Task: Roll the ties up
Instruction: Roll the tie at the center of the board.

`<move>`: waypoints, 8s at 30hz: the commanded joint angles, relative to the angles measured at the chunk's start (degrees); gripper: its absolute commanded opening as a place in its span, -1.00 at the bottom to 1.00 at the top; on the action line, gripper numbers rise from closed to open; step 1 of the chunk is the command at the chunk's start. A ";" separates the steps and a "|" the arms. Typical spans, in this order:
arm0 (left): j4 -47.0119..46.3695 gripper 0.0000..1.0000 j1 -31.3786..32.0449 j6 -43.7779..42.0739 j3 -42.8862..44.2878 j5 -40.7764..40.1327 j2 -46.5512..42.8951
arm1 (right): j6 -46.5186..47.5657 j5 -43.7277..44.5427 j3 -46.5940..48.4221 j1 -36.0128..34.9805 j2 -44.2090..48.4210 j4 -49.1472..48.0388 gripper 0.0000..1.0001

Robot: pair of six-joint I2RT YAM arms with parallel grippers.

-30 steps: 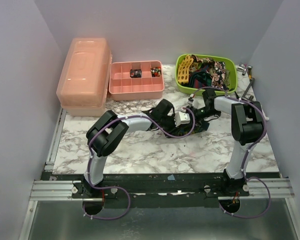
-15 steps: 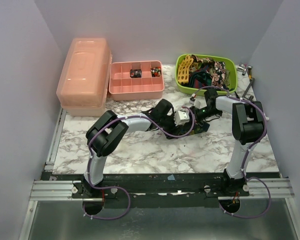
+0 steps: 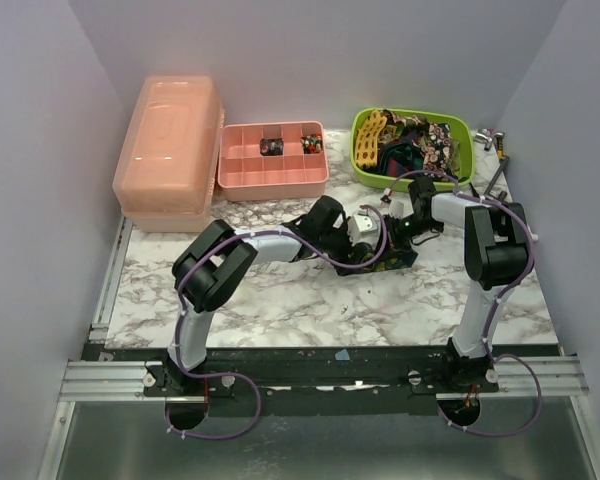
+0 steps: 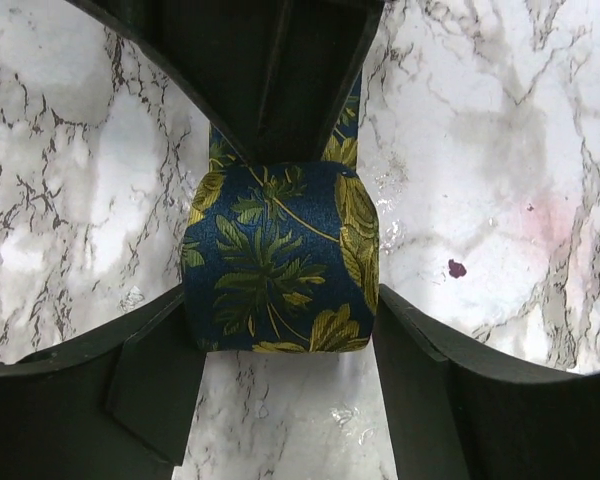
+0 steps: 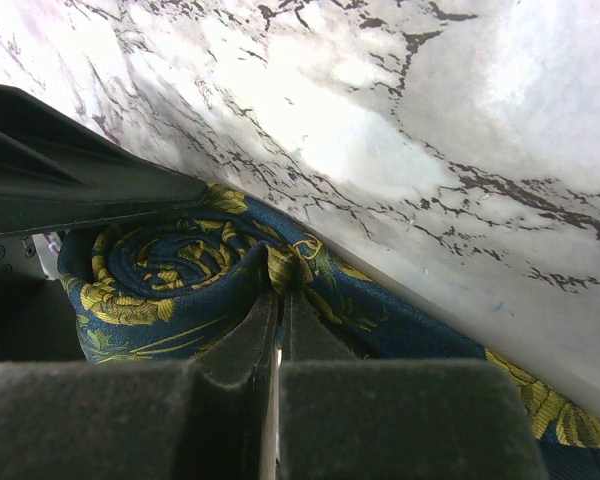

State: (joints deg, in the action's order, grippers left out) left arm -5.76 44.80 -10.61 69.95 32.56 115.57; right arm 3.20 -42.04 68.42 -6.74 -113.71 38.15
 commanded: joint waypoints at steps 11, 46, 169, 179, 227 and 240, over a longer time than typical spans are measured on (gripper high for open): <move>-10.73 0.23 0.48 12.59 1.43 3.81 5.56 | 6.19 10.95 -3.50 -1.15 -1.78 -5.90 -0.99; 11.82 -0.80 3.04 -5.43 1.18 -6.77 6.07 | -5.69 -12.29 -1.95 3.76 5.55 -1.17 0.20; 21.05 -0.66 3.72 -6.12 5.90 -8.14 9.19 | -0.79 1.05 5.02 2.25 7.40 8.99 0.10; 20.88 -0.64 3.72 -6.25 5.80 -7.85 8.82 | -7.48 -12.14 0.79 1.97 7.24 4.71 0.23; 11.39 -0.97 2.49 -5.01 -0.75 -3.80 5.74 | 3.94 -2.47 4.65 10.13 4.01 14.05 0.55; 12.97 -0.97 2.54 -5.56 2.49 -3.72 7.10 | -1.53 -9.36 -3.54 7.01 -1.41 1.15 0.84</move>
State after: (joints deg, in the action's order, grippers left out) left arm -2.68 46.89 -14.66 73.67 31.94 118.50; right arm 2.44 -47.99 68.38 2.17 -111.24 45.41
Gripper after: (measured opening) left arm 0.421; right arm 0.956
